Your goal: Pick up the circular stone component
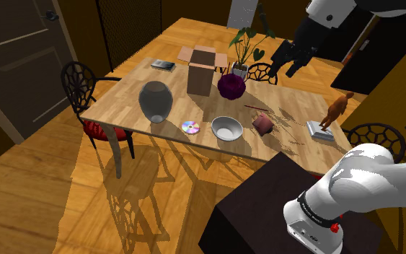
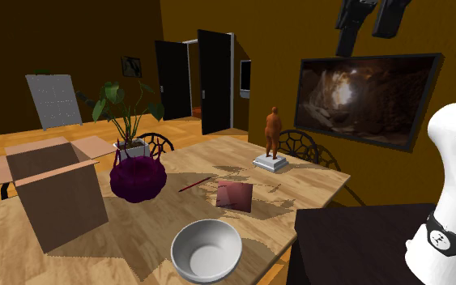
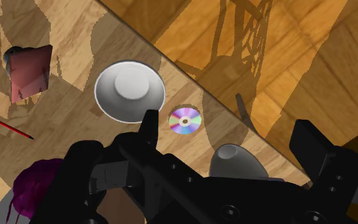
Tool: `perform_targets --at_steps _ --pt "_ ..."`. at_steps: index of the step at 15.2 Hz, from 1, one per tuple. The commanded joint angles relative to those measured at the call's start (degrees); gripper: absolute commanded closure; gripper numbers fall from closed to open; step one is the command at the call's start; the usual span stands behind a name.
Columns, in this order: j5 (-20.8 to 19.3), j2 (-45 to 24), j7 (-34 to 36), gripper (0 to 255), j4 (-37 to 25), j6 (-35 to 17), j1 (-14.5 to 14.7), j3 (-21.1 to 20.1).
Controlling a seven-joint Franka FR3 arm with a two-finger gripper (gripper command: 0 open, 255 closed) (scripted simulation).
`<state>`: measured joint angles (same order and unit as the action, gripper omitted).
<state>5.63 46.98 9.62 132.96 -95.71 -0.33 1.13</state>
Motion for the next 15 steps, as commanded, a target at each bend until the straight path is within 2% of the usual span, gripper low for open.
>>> perform_targets --at_steps 1,8,15 --pt "0.00 0.00 0.00 0 0.00 0.00 0.00 0.00" --pt "-2.82 -6.08 -3.16 0 5.21 -9.38 -2.87 4.22" --pt "-4.97 -15.00 -6.24 0 7.68 -19.04 -5.53 8.71"
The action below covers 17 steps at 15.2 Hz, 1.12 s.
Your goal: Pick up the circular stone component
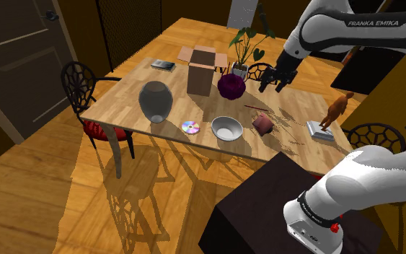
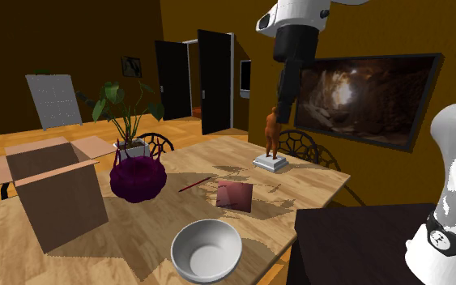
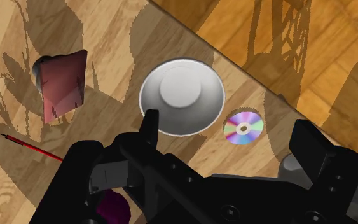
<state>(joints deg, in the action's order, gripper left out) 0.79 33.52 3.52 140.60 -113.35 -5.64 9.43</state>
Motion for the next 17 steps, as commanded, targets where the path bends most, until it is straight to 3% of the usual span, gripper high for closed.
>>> perform_targets --at_steps 1,10,17 --pt "-0.35 -3.02 -0.59 0 0.17 -2.78 -0.55 1.07" --pt "-0.28 -18.40 -5.29 0 -1.45 -14.38 -2.97 7.12" --pt "3.54 -32.26 -10.53 0 -5.99 -21.59 -4.64 11.14"
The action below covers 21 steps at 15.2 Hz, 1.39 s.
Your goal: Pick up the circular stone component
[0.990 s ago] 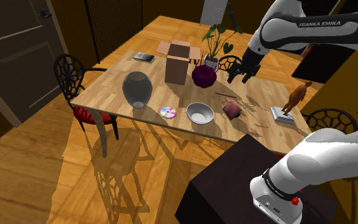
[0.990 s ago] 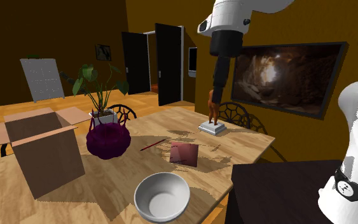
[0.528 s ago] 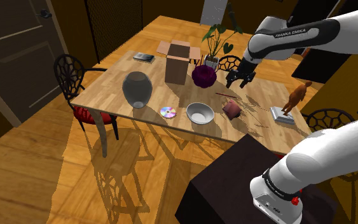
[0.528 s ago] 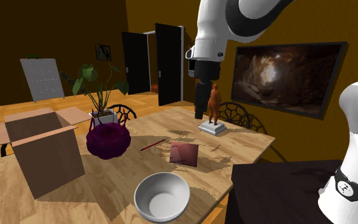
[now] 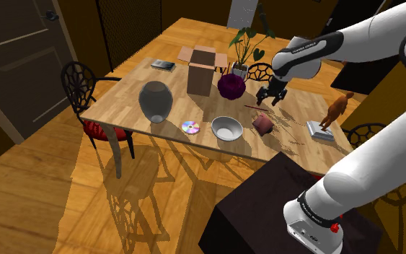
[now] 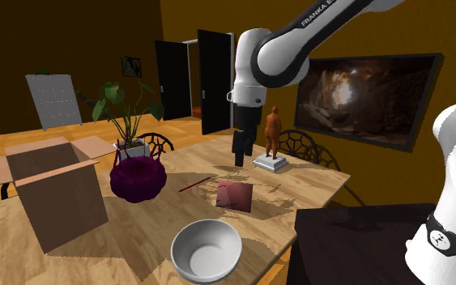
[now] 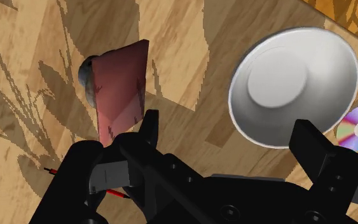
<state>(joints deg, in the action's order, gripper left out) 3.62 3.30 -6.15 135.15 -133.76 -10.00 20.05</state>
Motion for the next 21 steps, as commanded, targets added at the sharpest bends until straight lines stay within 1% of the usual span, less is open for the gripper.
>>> perform_targets --at_steps 1,7,11,15,21 --pt "1.57 -4.12 -1.74 0 -1.41 -2.01 -0.62 0.93" --pt "7.41 -16.70 -7.08 0 -7.84 -5.81 -3.80 1.99" --pt "10.97 -24.97 -9.98 0 -13.18 -7.26 -6.98 1.53" --pt "13.64 -33.04 -11.94 0 -19.32 -7.96 -10.57 0.71" --pt "15.42 -37.00 -13.12 0 -20.54 -10.53 -11.95 -0.72"
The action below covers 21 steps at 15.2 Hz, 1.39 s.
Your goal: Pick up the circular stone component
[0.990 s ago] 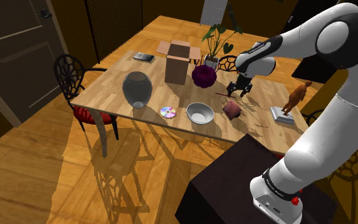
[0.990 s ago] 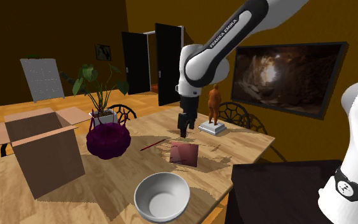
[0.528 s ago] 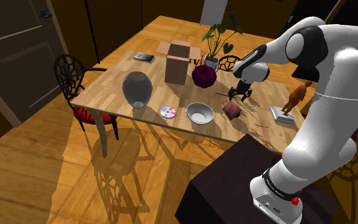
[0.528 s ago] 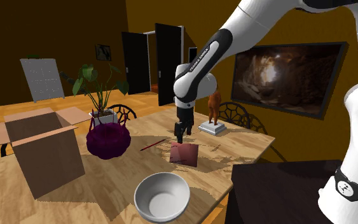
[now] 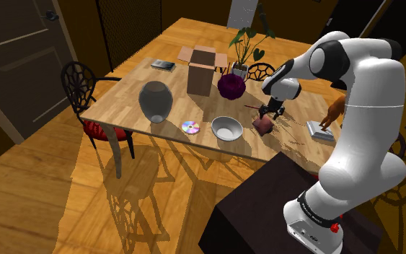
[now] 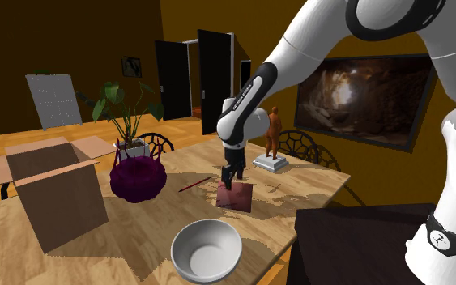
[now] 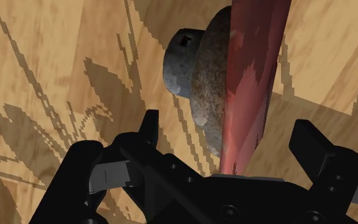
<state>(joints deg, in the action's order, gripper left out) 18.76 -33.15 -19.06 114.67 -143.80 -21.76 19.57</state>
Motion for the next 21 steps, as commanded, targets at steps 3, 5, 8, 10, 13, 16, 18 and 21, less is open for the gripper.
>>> perform_targets --at_steps 3,5,8,10,13,16,18,21 --pt "1.05 -2.21 -0.72 0 -0.45 -1.74 -0.72 -0.94" --pt "1.05 -2.27 -0.71 255 -0.54 -1.70 -0.74 -0.95" --pt "1.04 -2.21 -0.67 255 -0.45 -1.74 -0.68 -0.94" --pt "1.02 -2.19 -0.67 255 -0.49 -1.68 -0.69 -0.92" --pt "1.01 -2.17 -0.66 255 -0.48 -1.67 -0.68 -0.92" --pt "0.47 -0.91 -0.33 255 -0.13 -0.77 -0.30 -0.38" --pt "-0.14 0.36 0.07 255 0.13 0.22 0.11 0.16" --pt "-1.09 2.25 0.70 255 0.44 1.75 0.70 0.96"
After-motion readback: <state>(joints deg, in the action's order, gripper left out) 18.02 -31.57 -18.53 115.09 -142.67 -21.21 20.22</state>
